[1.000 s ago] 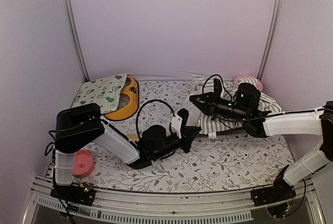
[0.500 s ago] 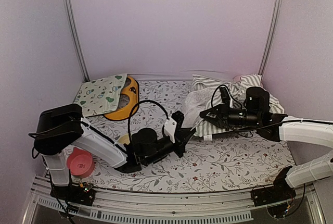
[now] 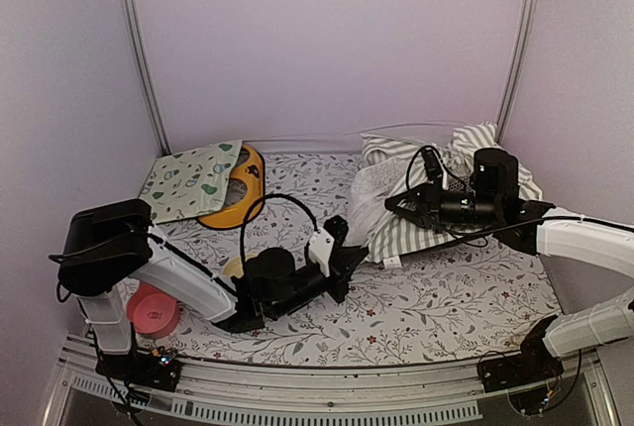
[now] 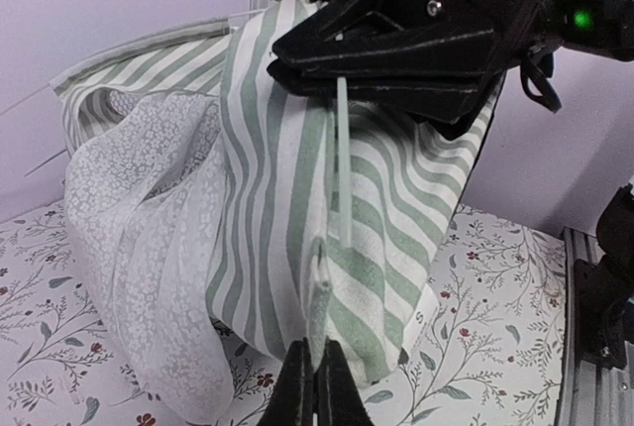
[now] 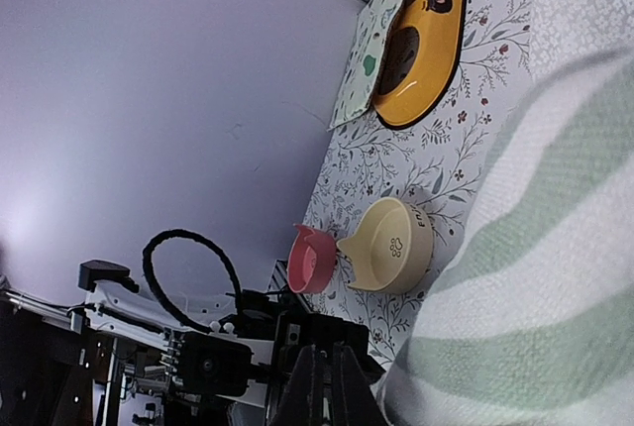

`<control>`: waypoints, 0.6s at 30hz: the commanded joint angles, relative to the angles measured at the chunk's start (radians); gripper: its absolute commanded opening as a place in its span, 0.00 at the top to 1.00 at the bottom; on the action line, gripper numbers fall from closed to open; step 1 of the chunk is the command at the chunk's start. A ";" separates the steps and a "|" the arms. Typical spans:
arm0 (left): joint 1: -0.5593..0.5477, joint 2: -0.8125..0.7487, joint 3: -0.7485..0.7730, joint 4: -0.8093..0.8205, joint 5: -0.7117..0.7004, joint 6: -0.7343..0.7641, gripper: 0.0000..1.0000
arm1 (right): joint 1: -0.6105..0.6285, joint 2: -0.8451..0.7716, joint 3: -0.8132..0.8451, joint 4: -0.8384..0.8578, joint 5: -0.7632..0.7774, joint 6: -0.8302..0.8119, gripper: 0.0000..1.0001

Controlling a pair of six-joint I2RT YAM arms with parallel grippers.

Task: Set up the pet tent
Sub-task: Insert the tent pole into the pole socket of the pet tent.

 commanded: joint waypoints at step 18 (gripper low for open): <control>-0.031 -0.058 -0.012 -0.174 -0.048 0.067 1.00 | -0.072 0.009 0.115 0.017 0.144 -0.207 1.00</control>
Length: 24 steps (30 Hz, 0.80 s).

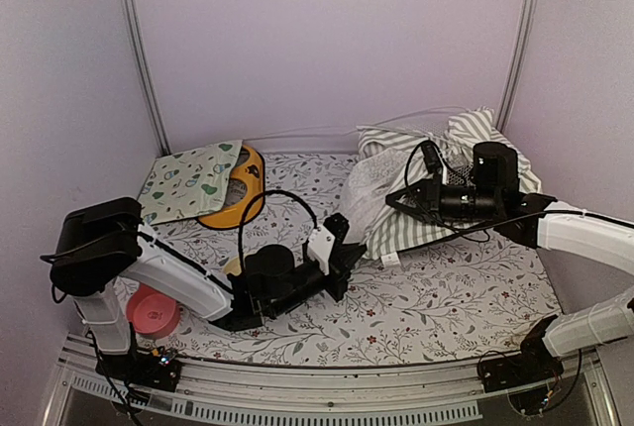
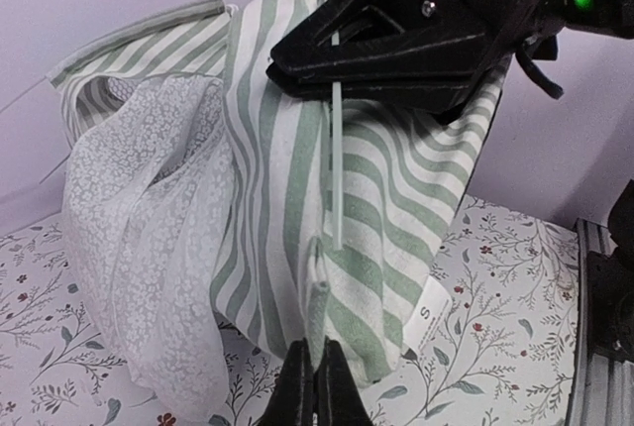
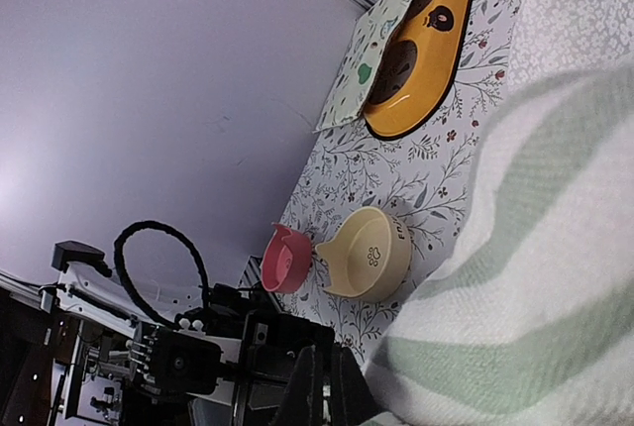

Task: Set up the pet tent
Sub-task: Insert the tent pole into the pole socket of the pet tent.

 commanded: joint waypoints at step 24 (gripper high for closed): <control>-0.028 0.011 0.008 -0.160 -0.003 0.042 1.00 | -0.046 0.010 0.039 0.127 0.135 -0.034 1.00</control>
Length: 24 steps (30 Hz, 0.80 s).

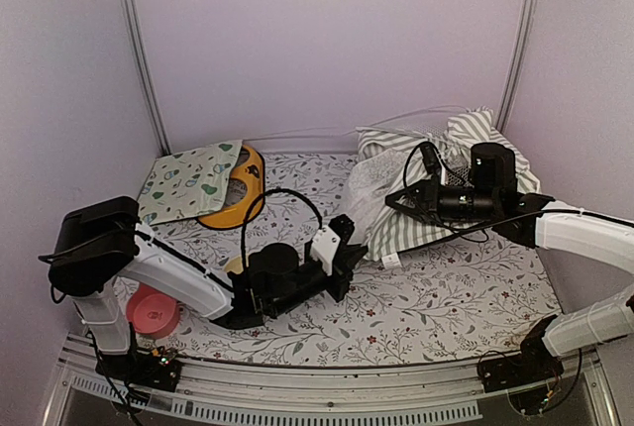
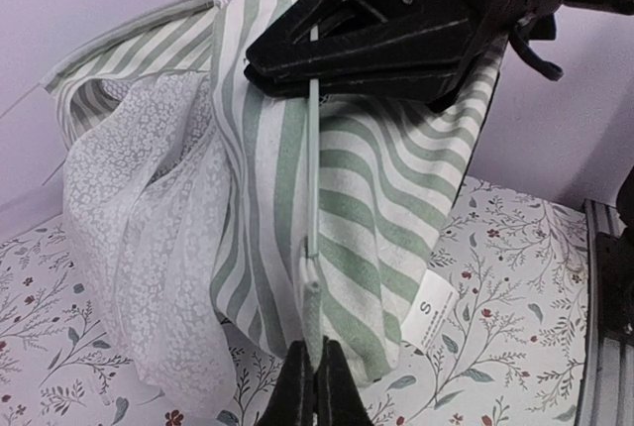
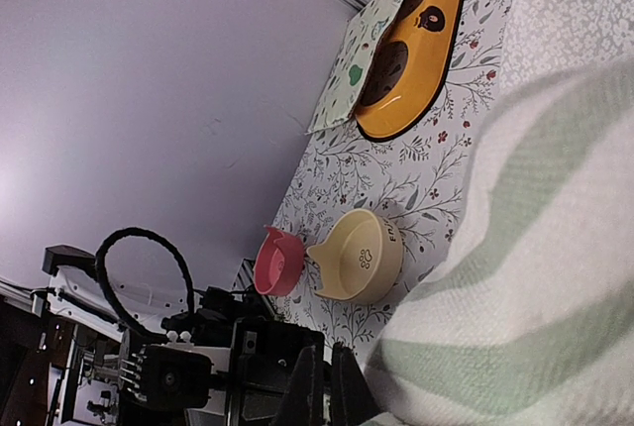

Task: Set up the pet tent
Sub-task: Insert the tent pole into the pole socket of the pet tent.

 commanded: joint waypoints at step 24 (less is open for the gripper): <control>-0.021 -0.013 -0.016 -0.104 -0.021 0.005 1.00 | -0.014 0.012 0.007 0.108 0.141 -0.035 1.00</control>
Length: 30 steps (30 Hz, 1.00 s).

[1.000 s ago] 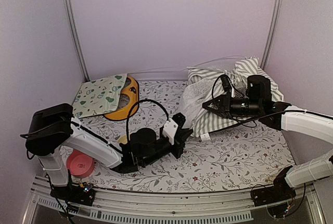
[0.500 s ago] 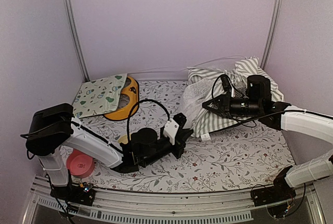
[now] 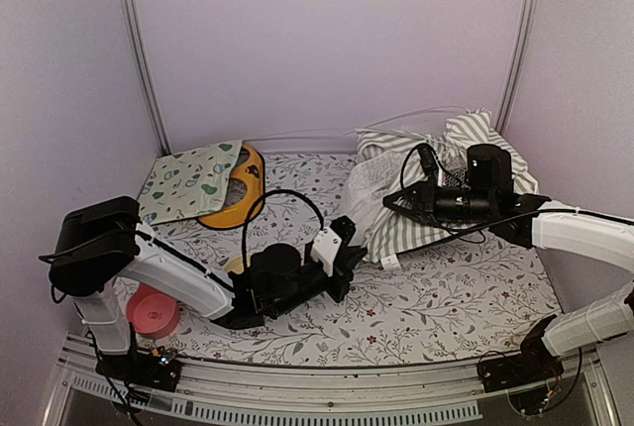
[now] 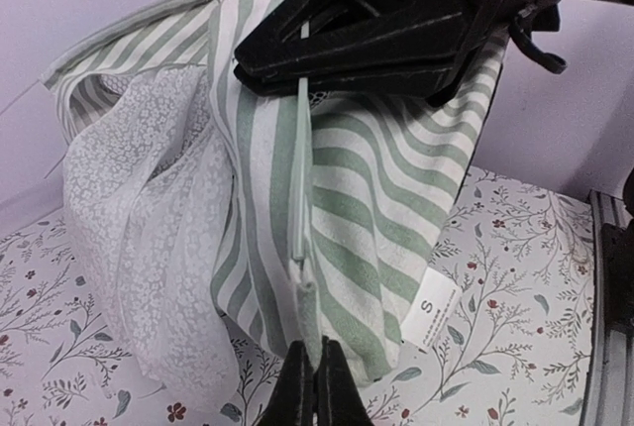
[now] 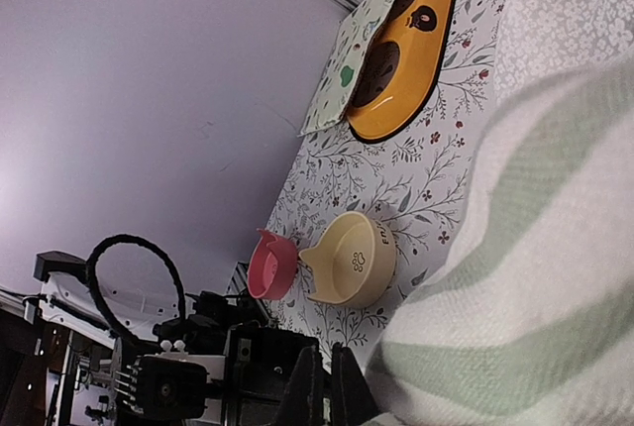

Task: Set up the pet tent
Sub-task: Insert the tent pole into the pole socket of the pet tent.

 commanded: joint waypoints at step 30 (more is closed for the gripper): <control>0.007 -0.062 0.019 -0.179 0.044 0.047 1.00 | 0.079 0.011 0.003 0.006 0.205 -0.110 1.00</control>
